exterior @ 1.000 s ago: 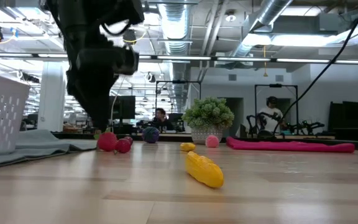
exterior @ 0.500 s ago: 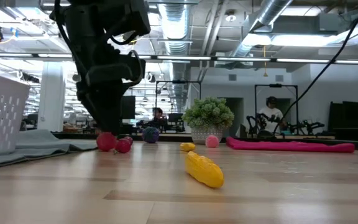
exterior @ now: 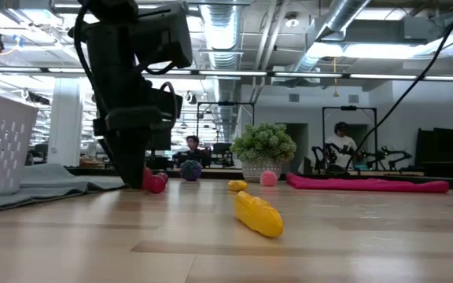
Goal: Pick and placing Produce into tupperware
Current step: Put the red strawberry into the white basket
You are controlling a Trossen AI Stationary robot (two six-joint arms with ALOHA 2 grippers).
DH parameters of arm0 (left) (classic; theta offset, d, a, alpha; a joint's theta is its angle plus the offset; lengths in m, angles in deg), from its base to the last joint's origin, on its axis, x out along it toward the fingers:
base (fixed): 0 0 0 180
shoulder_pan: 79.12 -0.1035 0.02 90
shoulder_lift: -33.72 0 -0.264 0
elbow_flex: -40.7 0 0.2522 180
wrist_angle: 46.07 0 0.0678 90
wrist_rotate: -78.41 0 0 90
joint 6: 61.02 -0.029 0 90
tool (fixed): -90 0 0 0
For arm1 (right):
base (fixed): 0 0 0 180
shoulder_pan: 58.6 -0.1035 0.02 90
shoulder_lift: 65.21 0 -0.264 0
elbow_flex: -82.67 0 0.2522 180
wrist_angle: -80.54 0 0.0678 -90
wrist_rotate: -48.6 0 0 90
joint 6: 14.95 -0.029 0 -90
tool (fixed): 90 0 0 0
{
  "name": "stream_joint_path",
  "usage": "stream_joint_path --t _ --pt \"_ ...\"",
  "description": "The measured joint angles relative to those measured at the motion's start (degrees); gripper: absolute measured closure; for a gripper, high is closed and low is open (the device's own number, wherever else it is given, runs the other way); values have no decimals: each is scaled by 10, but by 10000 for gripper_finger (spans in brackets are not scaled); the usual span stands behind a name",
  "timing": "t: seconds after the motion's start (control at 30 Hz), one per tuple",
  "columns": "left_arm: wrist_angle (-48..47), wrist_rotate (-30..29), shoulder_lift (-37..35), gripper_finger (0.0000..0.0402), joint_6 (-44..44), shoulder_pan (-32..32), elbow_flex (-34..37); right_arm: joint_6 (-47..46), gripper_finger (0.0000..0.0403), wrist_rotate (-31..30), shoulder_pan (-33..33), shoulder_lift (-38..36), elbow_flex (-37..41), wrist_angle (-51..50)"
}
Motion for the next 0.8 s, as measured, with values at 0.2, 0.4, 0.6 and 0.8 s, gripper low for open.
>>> stream_joint_path --t 0.2,0.4,0.6,0.8 --pt "1 -17 -1 214 -8 -3 0 0 234 0 0 0 0 0" --pt "6 -19 -1 279 -13 -7 0 0 234 0 3 0 0 0" --pt "6 -12 -1 333 -32 -7 0 0 234 0 3 0 0 0" --pt "-26 -62 -1 359 -82 1 -9 0 234 11 3 0 0 2"
